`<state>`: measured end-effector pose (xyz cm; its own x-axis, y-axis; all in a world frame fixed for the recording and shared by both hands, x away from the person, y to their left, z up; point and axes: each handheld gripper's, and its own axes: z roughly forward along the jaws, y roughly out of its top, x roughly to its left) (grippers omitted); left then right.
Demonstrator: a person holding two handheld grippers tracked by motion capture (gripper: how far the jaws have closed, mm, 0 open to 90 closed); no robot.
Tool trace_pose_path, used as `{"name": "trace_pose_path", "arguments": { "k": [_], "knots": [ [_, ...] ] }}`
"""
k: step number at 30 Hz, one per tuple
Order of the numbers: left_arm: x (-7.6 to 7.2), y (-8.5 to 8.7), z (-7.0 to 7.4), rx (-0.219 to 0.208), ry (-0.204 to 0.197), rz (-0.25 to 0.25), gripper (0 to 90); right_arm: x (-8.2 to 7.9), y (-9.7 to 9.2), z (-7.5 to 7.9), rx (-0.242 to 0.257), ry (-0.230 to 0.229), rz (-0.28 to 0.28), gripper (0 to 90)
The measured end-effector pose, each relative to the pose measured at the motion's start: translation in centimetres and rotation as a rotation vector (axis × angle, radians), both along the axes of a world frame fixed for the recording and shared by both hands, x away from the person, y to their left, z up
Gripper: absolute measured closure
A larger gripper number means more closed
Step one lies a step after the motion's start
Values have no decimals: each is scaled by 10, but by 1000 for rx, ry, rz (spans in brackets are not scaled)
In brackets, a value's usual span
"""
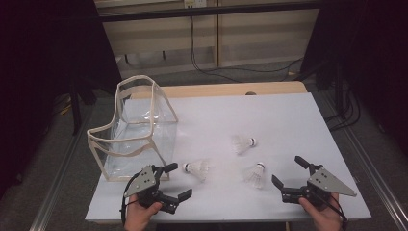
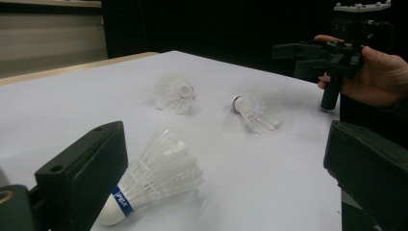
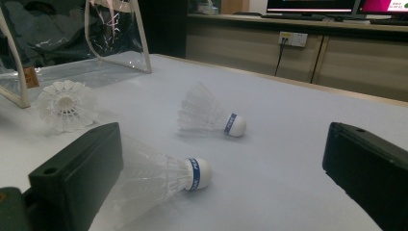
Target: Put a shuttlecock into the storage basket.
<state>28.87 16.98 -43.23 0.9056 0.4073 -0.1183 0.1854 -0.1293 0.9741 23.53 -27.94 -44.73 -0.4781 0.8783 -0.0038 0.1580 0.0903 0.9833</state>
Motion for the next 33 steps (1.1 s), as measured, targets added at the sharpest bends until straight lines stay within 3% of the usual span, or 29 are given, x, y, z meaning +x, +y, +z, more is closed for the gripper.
{"name": "trace_pose_path", "arguments": {
  "k": [14, 21, 33],
  "knots": [
    [2, -11, -1, 19, 22, 0, 17, 1, 0, 0, -5, -1, 1, 5],
    [3, -17, 0, 56, 21, 1, 18, 1, 0, 0, -7, 0, 3, 6],
    [3, -28, -2, 103, 53, 34, 15, 1, 1, 0, -6, -2, 4, 6]
  ]
}}
